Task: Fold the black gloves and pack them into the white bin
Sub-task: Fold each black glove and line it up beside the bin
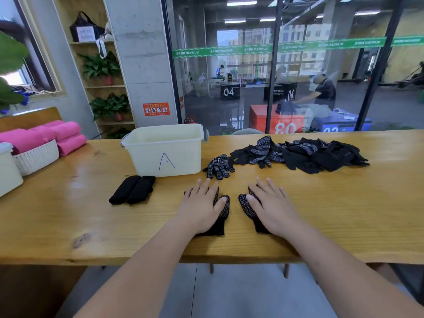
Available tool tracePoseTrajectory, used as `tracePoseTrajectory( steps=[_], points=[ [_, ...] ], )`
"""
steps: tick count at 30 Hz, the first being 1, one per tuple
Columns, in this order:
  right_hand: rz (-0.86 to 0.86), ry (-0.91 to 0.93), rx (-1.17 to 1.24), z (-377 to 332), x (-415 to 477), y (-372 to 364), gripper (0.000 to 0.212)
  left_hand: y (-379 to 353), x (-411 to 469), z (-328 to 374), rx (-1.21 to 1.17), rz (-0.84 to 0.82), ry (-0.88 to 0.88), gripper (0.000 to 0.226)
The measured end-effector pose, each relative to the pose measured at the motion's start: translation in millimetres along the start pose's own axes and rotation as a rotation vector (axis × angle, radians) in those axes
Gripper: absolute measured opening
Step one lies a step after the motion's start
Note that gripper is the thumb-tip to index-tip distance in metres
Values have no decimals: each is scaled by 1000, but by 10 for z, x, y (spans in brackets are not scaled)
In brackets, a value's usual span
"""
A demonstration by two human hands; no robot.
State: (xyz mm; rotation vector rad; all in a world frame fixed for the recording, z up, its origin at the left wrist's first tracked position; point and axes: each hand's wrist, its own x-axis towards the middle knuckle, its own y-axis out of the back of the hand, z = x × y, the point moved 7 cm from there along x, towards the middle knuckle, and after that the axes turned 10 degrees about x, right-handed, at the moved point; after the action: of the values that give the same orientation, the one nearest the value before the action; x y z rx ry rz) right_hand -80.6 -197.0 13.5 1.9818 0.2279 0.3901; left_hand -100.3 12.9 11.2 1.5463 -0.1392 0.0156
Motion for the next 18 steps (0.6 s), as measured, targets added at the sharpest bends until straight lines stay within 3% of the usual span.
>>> tracePoseTrajectory(
  steps=[3, 7, 10, 14, 18],
  points=[
    [-112, 119, 44, -73, -216, 6, 63, 3, -154, 60, -38, -76, -116, 65],
    [-262, 125, -76, -77, -378, -140, 67, -160, -284, 69, 69, -135, -166, 65],
    [-147, 144, 15, -109, -376, -66, 67, -98, -315, 69, -15, -44, -139, 64],
    [210, 161, 58, -22, -474, 177, 47, 151, -444, -42, -228, 281, -110, 42],
    [200, 124, -52, 5, -484, 136, 41, 193, -528, -86, -221, 359, -76, 15]
  ],
)
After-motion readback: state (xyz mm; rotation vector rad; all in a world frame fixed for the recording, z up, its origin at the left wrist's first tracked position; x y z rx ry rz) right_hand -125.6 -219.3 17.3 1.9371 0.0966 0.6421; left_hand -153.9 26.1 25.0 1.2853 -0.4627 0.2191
